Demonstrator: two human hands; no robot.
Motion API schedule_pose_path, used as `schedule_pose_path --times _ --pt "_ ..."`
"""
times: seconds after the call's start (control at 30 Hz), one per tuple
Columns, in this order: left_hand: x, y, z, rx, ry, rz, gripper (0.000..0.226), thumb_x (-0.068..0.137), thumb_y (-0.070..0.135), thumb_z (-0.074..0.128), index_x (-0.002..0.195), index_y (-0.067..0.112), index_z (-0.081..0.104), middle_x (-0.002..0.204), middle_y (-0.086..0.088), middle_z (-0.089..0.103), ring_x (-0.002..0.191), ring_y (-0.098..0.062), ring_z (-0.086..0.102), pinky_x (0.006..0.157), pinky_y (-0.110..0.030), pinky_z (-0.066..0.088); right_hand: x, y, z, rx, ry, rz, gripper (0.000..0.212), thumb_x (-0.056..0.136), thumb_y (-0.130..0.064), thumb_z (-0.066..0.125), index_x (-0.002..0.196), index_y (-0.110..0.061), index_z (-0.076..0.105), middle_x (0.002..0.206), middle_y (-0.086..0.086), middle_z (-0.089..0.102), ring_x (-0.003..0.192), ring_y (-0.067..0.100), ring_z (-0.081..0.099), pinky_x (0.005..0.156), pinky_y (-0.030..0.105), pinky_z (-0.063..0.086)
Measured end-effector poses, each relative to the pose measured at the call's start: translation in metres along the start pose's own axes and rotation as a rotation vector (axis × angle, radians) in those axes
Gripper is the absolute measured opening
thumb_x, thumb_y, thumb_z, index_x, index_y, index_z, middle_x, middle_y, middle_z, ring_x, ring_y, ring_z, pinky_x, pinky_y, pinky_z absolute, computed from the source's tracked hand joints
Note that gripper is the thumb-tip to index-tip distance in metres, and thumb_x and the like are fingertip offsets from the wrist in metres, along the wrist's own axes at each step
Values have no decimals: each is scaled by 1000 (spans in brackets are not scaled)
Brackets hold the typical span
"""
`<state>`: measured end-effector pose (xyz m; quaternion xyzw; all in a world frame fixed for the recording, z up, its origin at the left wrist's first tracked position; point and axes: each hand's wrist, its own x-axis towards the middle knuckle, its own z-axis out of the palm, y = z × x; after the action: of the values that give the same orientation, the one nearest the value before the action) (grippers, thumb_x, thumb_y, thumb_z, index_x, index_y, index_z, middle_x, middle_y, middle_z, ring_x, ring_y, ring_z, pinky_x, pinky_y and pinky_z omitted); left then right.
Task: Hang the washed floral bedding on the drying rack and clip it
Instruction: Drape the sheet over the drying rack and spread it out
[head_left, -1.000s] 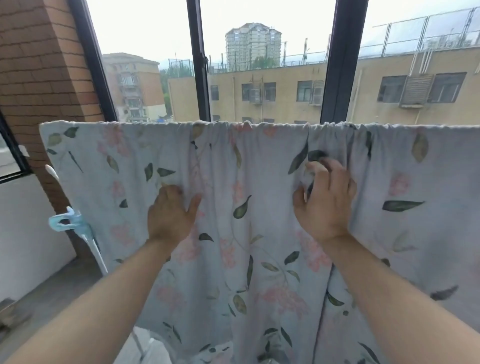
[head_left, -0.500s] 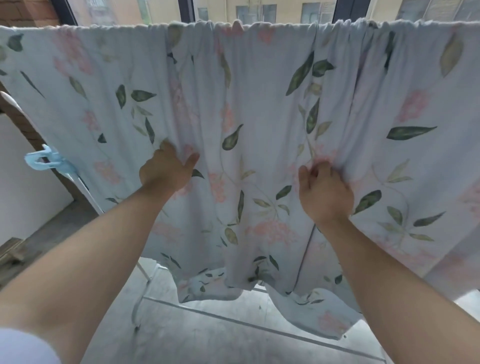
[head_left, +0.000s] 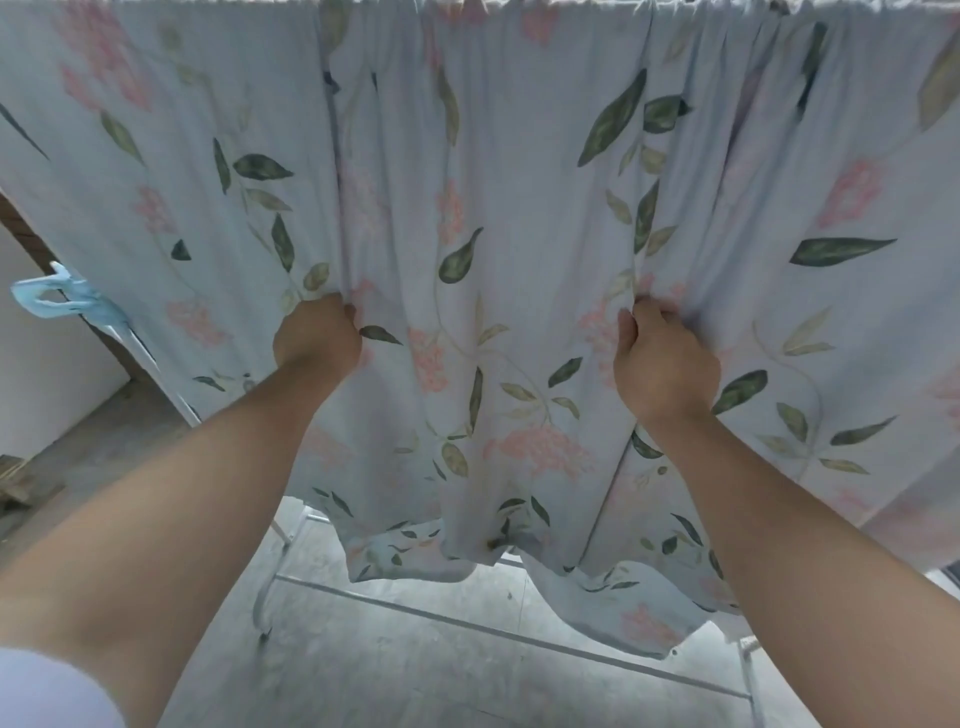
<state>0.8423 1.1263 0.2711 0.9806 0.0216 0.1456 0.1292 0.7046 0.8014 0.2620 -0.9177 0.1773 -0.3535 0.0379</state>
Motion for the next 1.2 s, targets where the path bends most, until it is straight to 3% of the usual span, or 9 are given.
schedule_pose_path --times 0.2,0.4,0.57,0.67,0.87,1.03,1.2 --pt "-12 -12 33 23 -49 -16 32 105 31 40 110 7 62 109 -22 65 100 -42 63 72 -40 43 -18 11 17 -6 -107 63 27 107 -31 36 115 -14 55 78 14 66 71 39 64 54 33 34" --pt "-40 -28 71 38 -174 -61 33 106 32 38 116 8 59 117 -22 64 109 -43 61 82 -44 47 -41 14 34 -19 -234 104 27 107 -29 33 122 -17 51 83 14 65 74 39 64 57 35 37" --pt "-58 -49 96 98 -277 -99 34 104 32 42 122 7 56 121 -22 62 113 -44 59 88 -46 48 -58 24 45 -79 -295 98 26 107 -28 32 120 -17 52 80 14 65 66 35 61 51 29 30" --pt "-68 -60 109 114 -313 -120 30 103 27 43 121 7 57 120 -22 63 112 -43 60 87 -46 49 -69 27 50 -90 -316 93 27 107 -28 33 121 -17 52 87 16 67 76 38 64 58 36 42" --pt "-92 -80 142 165 -401 -183 30 101 19 43 121 6 61 122 -20 63 114 -41 59 91 -44 49 -94 33 61 -120 -466 139 25 105 -21 35 125 -18 51 96 16 68 81 40 66 59 34 38" --pt "-108 -92 158 248 -538 -229 29 98 13 45 118 7 65 118 -13 66 112 -35 62 84 -38 48 -117 42 73 -154 -605 176 28 104 -17 36 128 -19 50 105 13 67 86 38 67 62 34 40" --pt "-112 -88 152 338 -678 -214 42 96 15 47 137 14 53 134 -6 59 125 -29 57 95 -43 48 -115 43 77 -98 -641 172 24 102 -18 39 118 -23 56 96 6 69 82 35 67 59 32 41"
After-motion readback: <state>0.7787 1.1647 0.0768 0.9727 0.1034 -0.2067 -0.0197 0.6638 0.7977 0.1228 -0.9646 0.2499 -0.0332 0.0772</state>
